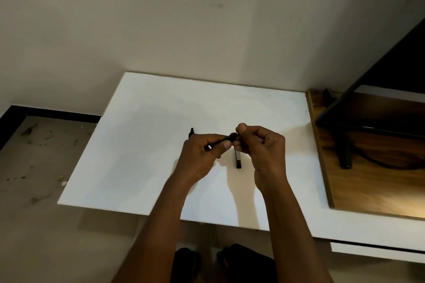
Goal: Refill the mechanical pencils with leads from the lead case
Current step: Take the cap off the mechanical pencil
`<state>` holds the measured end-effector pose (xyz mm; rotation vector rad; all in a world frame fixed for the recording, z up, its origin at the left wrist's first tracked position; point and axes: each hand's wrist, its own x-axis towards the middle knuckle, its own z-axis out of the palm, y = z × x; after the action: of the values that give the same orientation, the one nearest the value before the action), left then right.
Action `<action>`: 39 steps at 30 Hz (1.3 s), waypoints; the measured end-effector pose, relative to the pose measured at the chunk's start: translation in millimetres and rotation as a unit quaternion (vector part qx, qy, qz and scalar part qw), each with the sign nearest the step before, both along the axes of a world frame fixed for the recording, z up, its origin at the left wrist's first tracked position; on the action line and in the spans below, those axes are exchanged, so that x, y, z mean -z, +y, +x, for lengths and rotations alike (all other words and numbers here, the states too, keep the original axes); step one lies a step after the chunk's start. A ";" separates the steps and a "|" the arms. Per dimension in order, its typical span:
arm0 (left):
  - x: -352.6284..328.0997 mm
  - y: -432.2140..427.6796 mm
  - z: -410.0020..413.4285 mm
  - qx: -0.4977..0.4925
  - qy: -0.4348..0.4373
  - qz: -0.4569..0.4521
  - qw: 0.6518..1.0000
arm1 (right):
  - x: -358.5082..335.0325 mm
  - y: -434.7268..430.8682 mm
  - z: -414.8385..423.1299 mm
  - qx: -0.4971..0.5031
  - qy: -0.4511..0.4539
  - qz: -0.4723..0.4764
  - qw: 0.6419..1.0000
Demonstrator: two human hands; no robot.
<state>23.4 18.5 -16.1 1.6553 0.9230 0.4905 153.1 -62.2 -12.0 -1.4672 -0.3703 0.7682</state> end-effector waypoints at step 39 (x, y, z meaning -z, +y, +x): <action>11.0 28.1 -39.6 -0.102 -0.032 -0.099 0.989 | 35.9 25.5 -18.5 -0.047 -0.311 -0.196 0.929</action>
<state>-16.1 46.6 -27.0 1.3660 1.0645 0.5688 134.6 -36.7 -47.9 -2.0803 -0.8057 0.4427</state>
